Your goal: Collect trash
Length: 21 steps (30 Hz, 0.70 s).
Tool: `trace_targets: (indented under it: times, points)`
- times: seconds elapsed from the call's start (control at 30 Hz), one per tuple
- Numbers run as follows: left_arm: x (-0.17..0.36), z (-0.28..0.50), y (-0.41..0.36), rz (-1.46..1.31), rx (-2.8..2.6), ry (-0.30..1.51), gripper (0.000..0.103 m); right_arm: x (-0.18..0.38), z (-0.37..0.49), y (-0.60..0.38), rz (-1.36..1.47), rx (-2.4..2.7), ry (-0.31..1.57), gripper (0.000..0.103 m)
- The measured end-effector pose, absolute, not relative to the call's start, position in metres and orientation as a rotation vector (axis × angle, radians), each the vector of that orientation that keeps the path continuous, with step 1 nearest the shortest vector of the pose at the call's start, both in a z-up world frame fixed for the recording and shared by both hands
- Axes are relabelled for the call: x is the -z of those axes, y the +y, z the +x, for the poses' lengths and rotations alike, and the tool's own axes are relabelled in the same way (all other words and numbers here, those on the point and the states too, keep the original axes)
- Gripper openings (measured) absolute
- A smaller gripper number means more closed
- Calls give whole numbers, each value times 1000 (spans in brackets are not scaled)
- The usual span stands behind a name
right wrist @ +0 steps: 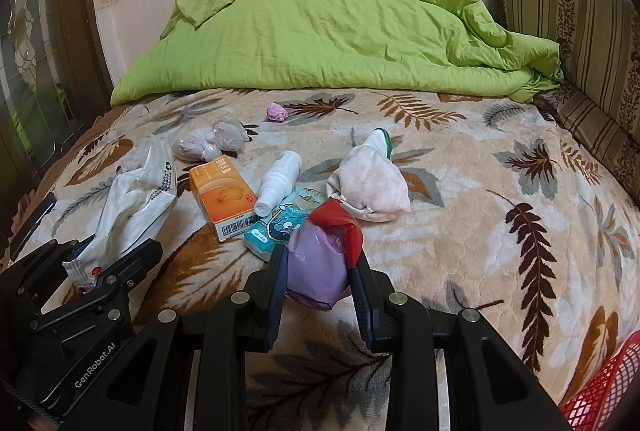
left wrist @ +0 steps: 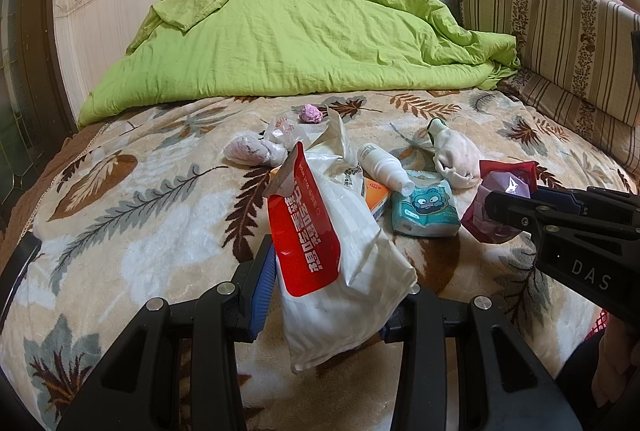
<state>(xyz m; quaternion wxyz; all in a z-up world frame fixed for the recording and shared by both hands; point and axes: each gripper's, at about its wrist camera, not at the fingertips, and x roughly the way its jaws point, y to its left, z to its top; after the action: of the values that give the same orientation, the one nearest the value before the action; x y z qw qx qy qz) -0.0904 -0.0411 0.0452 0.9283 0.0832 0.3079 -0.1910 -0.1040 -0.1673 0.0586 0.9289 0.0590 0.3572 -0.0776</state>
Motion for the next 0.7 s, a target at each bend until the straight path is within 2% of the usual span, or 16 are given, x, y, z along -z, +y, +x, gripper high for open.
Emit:
trace_targets:
  times: [0.7]
  points:
    - [-45,-90,-41,170,393,632,39,-59,-104,-165,112,165,731,33]
